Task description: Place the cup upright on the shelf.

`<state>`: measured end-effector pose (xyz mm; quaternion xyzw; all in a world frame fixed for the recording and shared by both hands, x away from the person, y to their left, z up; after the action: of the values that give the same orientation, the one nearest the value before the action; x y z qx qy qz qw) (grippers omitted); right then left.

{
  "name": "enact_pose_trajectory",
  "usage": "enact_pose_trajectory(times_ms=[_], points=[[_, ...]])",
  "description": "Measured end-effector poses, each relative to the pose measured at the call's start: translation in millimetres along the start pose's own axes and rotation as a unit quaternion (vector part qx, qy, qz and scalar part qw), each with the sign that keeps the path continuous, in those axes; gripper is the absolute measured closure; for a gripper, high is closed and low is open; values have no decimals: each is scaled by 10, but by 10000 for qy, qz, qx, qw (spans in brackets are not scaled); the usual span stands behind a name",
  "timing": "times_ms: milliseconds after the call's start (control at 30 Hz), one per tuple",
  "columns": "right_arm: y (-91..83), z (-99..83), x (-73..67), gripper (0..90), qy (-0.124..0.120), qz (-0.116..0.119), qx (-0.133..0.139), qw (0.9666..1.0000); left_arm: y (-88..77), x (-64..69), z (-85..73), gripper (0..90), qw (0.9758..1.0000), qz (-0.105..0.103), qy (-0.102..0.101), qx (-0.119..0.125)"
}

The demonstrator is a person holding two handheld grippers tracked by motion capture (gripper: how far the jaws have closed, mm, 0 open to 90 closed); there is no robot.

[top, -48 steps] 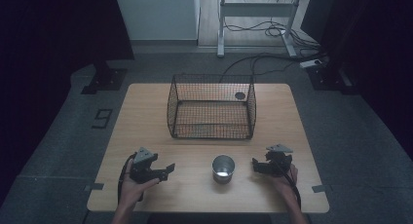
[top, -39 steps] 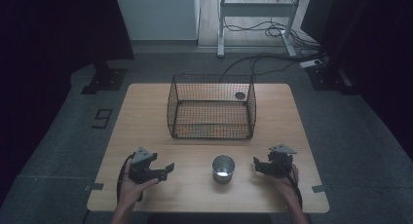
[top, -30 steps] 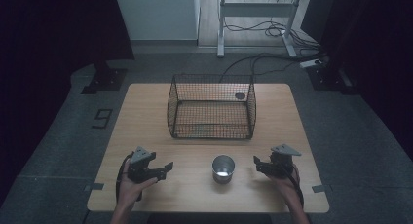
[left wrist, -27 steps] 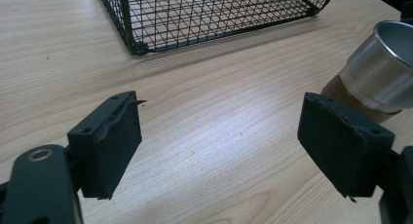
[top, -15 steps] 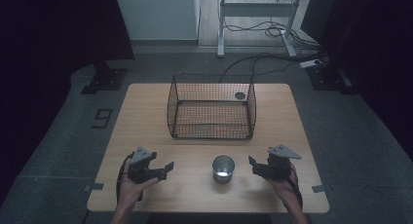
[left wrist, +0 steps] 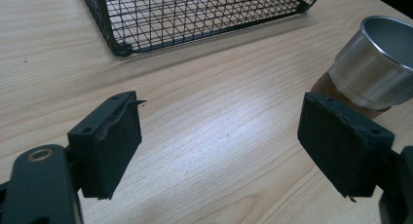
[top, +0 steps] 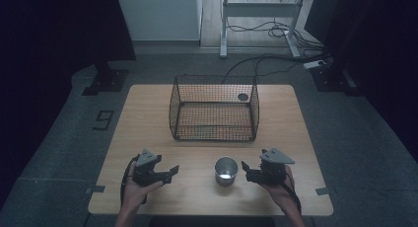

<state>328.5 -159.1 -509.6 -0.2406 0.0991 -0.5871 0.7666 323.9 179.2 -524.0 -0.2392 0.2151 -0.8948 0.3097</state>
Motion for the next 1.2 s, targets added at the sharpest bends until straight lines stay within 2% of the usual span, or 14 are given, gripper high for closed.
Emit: enact_pose_trajectory(times_ms=[167, 567, 700, 1200], points=[[-15, 14, -36, 128, -12, 25, 23, 10000, 2, 31, 18, 164, 10000, -65, 9, 22], [-22, 39, -250, 128, -7, 411, 2, 9992, 6, 71, 25, 164, 9999, -103, 59, -4], [-39, 41, -335, 128, 116, 753, 6, 9971, 5, 90, 29, 163, 9999, -133, 90, -15], [-50, 65, -548, 84, -40, 902, -4, 9959, 11, 105, 26, 163, 9998, -151, 93, -50]])
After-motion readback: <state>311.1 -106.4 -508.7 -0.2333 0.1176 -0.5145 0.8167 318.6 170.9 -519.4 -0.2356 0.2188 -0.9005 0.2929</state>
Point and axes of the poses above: each handheld gripper's, and its own axes: y roughly forward along the jaws, z roughly out of its top, x roughly to its right, the point moved 6 cm from there along y, roughly forward along the jaws, and after that the axes turned 14 degrees about -z, right-handed, at the moved point
